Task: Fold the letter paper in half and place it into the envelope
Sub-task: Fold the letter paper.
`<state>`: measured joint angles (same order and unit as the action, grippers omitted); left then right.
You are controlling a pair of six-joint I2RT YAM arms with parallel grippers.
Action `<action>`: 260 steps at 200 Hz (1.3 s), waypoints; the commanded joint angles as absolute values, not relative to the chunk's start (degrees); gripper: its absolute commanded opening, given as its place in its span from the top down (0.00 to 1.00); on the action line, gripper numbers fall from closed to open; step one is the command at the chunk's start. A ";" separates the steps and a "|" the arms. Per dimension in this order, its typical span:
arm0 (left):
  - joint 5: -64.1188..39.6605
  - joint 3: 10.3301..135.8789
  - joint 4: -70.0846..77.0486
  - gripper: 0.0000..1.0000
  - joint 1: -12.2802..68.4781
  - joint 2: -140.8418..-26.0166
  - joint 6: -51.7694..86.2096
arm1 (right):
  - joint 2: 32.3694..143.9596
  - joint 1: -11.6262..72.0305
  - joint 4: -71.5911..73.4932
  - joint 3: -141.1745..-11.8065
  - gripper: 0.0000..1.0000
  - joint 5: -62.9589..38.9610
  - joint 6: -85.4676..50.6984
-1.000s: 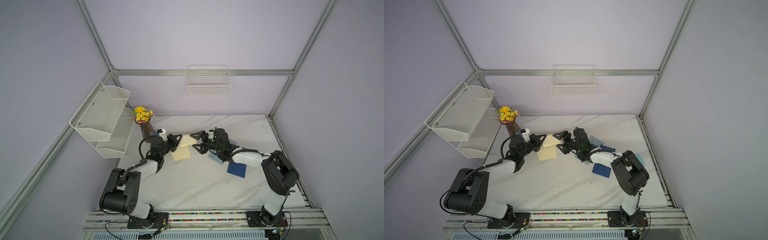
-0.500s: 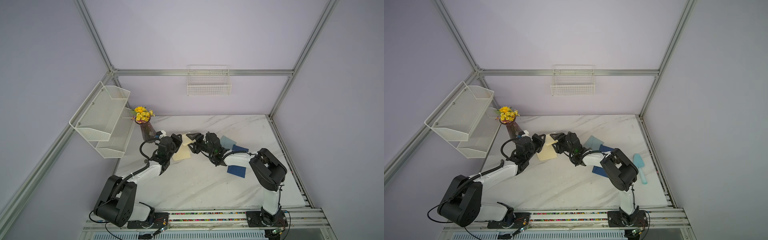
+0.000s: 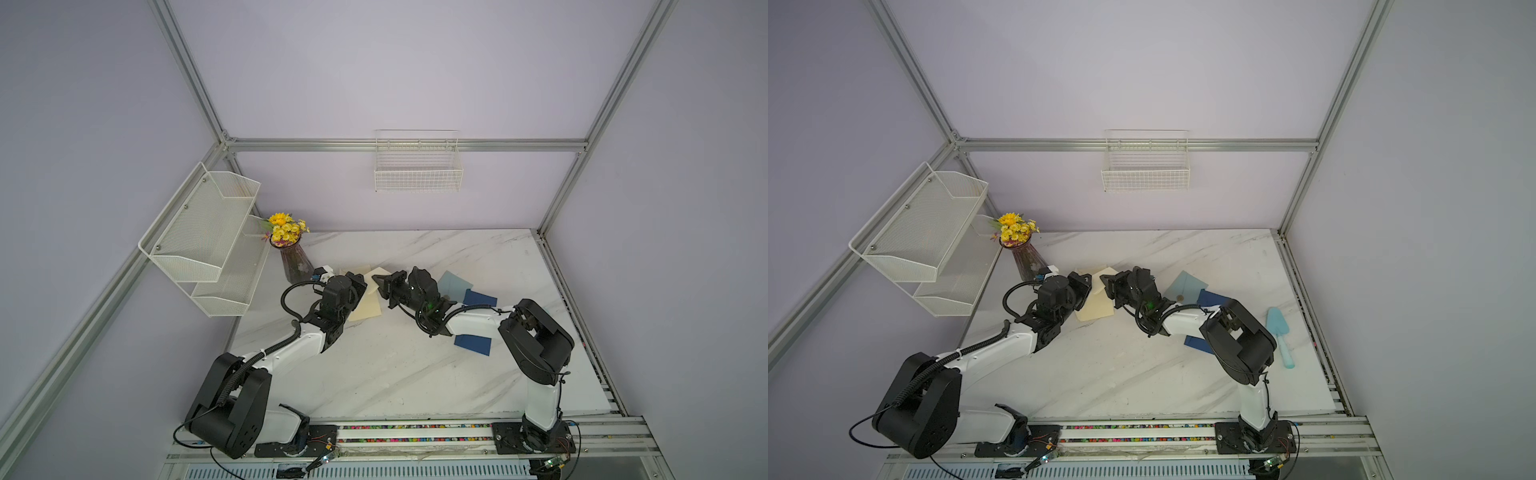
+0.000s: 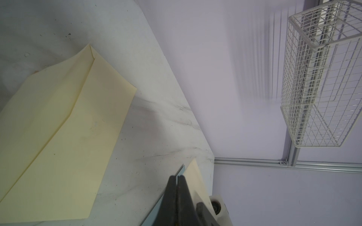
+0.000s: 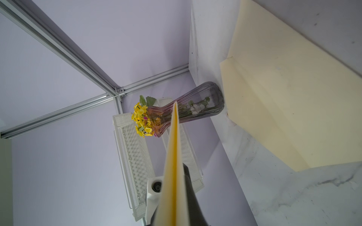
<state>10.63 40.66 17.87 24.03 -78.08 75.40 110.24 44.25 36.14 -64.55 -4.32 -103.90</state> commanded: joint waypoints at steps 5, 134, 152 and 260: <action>12.97 40.72 18.07 1.00 24.25 -76.51 74.22 | 109.12 45.16 36.82 -65.07 0.89 -2.91 -110.50; 1.90 47.04 0.87 0.04 21.84 -74.73 61.51 | 106.98 43.40 34.80 -62.68 1.00 -6.77 -108.32; 1.20 49.93 -8.43 0.00 21.80 -74.70 55.17 | 106.61 42.04 32.95 -62.31 1.00 -11.07 -107.18; 16.49 63.03 -37.00 0.00 16.99 -84.35 35.90 | 104.81 38.52 10.60 -71.02 1.00 -29.95 -81.52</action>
<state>13.39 59.68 -32.38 19.70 -80.07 40.88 106.94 38.96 16.29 -68.36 -26.68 -86.85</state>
